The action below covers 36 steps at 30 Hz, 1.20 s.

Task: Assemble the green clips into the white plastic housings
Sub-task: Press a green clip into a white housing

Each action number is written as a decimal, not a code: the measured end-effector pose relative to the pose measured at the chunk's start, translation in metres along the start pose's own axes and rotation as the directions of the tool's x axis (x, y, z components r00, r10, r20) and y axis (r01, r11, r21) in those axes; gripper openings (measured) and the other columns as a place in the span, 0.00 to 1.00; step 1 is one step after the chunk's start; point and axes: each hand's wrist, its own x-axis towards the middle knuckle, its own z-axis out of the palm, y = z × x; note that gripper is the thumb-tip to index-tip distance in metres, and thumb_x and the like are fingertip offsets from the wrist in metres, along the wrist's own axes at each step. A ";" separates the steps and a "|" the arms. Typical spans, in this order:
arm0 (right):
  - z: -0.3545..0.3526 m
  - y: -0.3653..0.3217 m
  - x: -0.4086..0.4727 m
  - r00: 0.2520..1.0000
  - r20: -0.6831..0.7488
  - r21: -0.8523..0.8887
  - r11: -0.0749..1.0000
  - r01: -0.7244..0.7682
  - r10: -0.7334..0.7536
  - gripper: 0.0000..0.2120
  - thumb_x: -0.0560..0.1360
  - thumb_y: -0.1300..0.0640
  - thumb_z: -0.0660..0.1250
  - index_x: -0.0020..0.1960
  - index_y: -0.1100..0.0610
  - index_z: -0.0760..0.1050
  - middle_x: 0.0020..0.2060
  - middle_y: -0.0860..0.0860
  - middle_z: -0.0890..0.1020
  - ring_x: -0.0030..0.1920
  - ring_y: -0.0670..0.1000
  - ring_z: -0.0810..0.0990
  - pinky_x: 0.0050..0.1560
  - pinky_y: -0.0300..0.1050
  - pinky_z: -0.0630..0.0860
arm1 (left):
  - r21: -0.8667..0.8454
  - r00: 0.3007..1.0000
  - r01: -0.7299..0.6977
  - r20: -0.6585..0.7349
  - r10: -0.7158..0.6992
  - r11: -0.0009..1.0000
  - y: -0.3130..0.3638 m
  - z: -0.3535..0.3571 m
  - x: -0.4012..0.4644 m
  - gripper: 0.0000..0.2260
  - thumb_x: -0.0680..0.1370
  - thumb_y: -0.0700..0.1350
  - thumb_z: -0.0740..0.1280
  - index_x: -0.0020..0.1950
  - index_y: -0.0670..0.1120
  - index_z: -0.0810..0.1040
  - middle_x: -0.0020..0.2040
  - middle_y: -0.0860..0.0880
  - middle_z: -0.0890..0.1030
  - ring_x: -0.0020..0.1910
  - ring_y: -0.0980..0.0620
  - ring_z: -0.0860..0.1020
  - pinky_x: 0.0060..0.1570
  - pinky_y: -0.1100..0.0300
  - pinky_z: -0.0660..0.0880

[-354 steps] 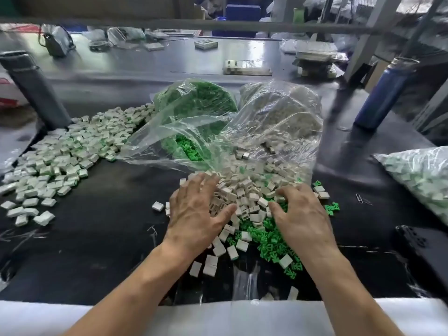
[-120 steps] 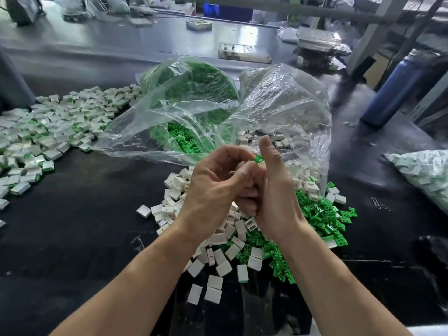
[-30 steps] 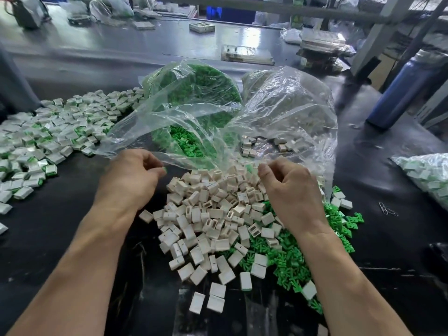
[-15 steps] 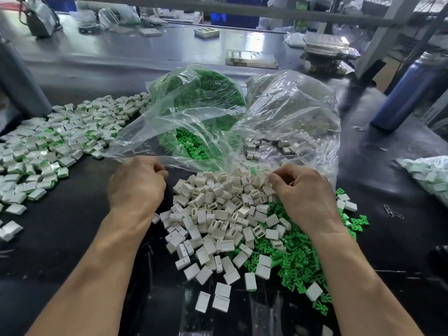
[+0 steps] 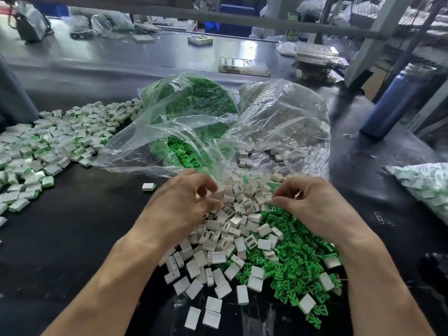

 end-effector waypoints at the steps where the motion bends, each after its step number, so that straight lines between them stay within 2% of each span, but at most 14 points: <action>1: -0.002 0.001 -0.001 0.999 0.034 -0.001 1.000 -0.009 0.009 0.05 0.73 0.46 0.79 0.41 0.41 0.83 0.36 0.41 0.82 0.35 0.38 0.78 0.36 0.32 0.72 | 0.008 1.000 0.006 -0.008 -0.006 1.000 -0.003 0.000 0.000 0.10 0.74 0.58 0.74 0.54 0.63 0.78 0.49 0.64 0.76 0.47 0.66 0.75 0.49 0.66 0.71; 4: -0.004 0.001 -0.004 0.996 0.087 -0.022 1.000 -0.018 0.020 0.06 0.72 0.47 0.80 0.42 0.38 0.83 0.37 0.41 0.83 0.36 0.38 0.79 0.33 0.32 0.74 | 0.025 0.999 0.014 -0.053 -0.012 1.000 -0.007 0.001 0.001 0.08 0.78 0.53 0.74 0.54 0.63 0.79 0.49 0.64 0.75 0.47 0.66 0.74 0.48 0.65 0.69; 8: 0.000 -0.002 -0.004 0.998 0.059 -0.124 0.992 -0.012 0.020 0.06 0.73 0.49 0.79 0.45 0.40 0.84 0.41 0.43 0.82 0.42 0.44 0.81 0.44 0.44 0.81 | 0.016 0.997 0.013 -0.075 -0.012 1.000 -0.007 0.004 0.002 0.07 0.78 0.51 0.73 0.49 0.63 0.77 0.49 0.63 0.74 0.46 0.65 0.74 0.47 0.67 0.68; 11: 0.004 -0.006 -0.002 0.999 0.021 -0.201 0.979 0.029 -0.025 0.06 0.73 0.49 0.79 0.45 0.40 0.83 0.44 0.41 0.80 0.44 0.42 0.79 0.46 0.42 0.79 | 0.027 0.996 0.000 -0.085 0.002 1.000 -0.006 0.005 0.002 0.08 0.79 0.51 0.73 0.47 0.63 0.76 0.49 0.63 0.74 0.46 0.65 0.74 0.45 0.69 0.66; 15: 0.009 -0.007 -0.001 0.998 0.014 -0.220 0.974 0.059 -0.057 0.03 0.75 0.47 0.77 0.48 0.43 0.84 0.45 0.40 0.80 0.46 0.43 0.79 0.52 0.47 0.81 | 0.045 0.994 -0.028 -0.108 0.033 0.999 -0.007 0.006 0.001 0.08 0.79 0.50 0.73 0.47 0.62 0.76 0.49 0.63 0.75 0.45 0.65 0.74 0.46 0.69 0.67; 17: 0.009 -0.004 0.001 0.995 -0.019 -0.236 0.968 0.091 -0.098 0.03 0.77 0.45 0.74 0.48 0.43 0.83 0.44 0.40 0.80 0.44 0.41 0.78 0.50 0.45 0.80 | 0.033 0.992 -0.036 -0.123 0.040 0.999 -0.008 0.006 0.001 0.08 0.79 0.50 0.73 0.47 0.61 0.76 0.48 0.63 0.75 0.43 0.65 0.73 0.45 0.67 0.69; 18: 0.009 -0.003 0.001 0.992 -0.039 -0.210 0.972 0.108 -0.118 0.04 0.78 0.44 0.73 0.47 0.44 0.83 0.42 0.40 0.80 0.41 0.40 0.78 0.45 0.41 0.79 | 0.017 0.990 -0.041 -0.137 0.043 0.999 -0.008 0.006 0.000 0.08 0.78 0.50 0.74 0.47 0.61 0.76 0.46 0.63 0.75 0.41 0.66 0.73 0.44 0.67 0.69; 20: 0.012 -0.002 0.000 0.990 -0.078 -0.026 0.993 0.119 -0.121 0.07 0.80 0.44 0.71 0.47 0.45 0.83 0.36 0.41 0.81 0.34 0.37 0.79 0.32 0.31 0.74 | -0.063 0.981 -0.065 -0.188 0.052 0.996 -0.006 0.005 0.000 0.08 0.78 0.50 0.74 0.48 0.60 0.76 0.42 0.61 0.76 0.36 0.64 0.76 0.38 0.70 0.71; 22: 0.018 -0.004 0.000 0.986 -0.131 0.225 0.966 0.131 -0.103 0.06 0.79 0.46 0.72 0.47 0.46 0.85 0.35 0.39 0.83 0.32 0.36 0.78 0.31 0.28 0.72 | -0.238 0.971 -0.105 -0.236 0.048 0.965 -0.003 0.005 0.001 0.07 0.78 0.48 0.75 0.49 0.56 0.78 0.40 0.56 0.80 0.38 0.64 0.79 0.36 0.70 0.75; 25: 0.027 -0.015 -0.002 0.984 -0.140 0.564 0.808 0.172 -0.111 0.06 0.76 0.49 0.74 0.48 0.50 0.86 0.40 0.48 0.87 0.32 0.43 0.80 0.29 0.33 0.73 | -0.600 0.985 -0.126 -0.172 0.026 0.790 0.005 0.006 0.002 0.09 0.74 0.47 0.77 0.51 0.48 0.80 0.45 0.51 0.85 0.42 0.57 0.83 0.42 0.66 0.79; 26: 0.030 -0.020 -0.002 0.983 -0.130 0.642 0.745 0.182 -0.129 0.07 0.75 0.50 0.74 0.49 0.52 0.86 0.41 0.52 0.88 0.33 0.47 0.81 0.28 0.36 0.74 | -0.675 0.989 -0.117 -0.142 0.028 0.728 0.008 0.008 0.002 0.11 0.72 0.47 0.77 0.51 0.47 0.81 0.45 0.49 0.86 0.42 0.54 0.84 0.42 0.65 0.80; 30: 0.042 -0.030 -0.004 0.974 -0.145 0.777 0.589 0.221 -0.174 0.09 0.75 0.54 0.73 0.51 0.59 0.84 0.42 0.58 0.87 0.32 0.54 0.83 0.29 0.44 0.79 | -0.776 0.991 -0.132 -0.124 0.056 0.617 0.014 0.019 0.003 0.12 0.70 0.45 0.78 0.50 0.46 0.81 0.45 0.49 0.86 0.43 0.53 0.83 0.41 0.65 0.79; 33: 0.045 -0.033 -0.005 0.973 -0.157 0.817 0.531 0.224 -0.169 0.10 0.74 0.56 0.73 0.51 0.61 0.83 0.41 0.59 0.87 0.32 0.55 0.83 0.30 0.47 0.81 | -0.811 0.986 -0.168 -0.138 0.097 0.561 0.015 0.024 0.001 0.14 0.70 0.43 0.78 0.54 0.47 0.82 0.47 0.51 0.86 0.47 0.54 0.84 0.46 0.65 0.79; 36: 0.048 -0.035 -0.005 0.973 -0.161 0.838 0.499 0.222 -0.163 0.07 0.76 0.60 0.72 0.51 0.62 0.83 0.39 0.59 0.86 0.32 0.54 0.82 0.30 0.47 0.81 | -0.810 0.981 -0.193 -0.149 0.125 0.554 0.016 0.027 0.000 0.14 0.72 0.42 0.78 0.56 0.48 0.83 0.46 0.51 0.85 0.45 0.53 0.83 0.46 0.65 0.79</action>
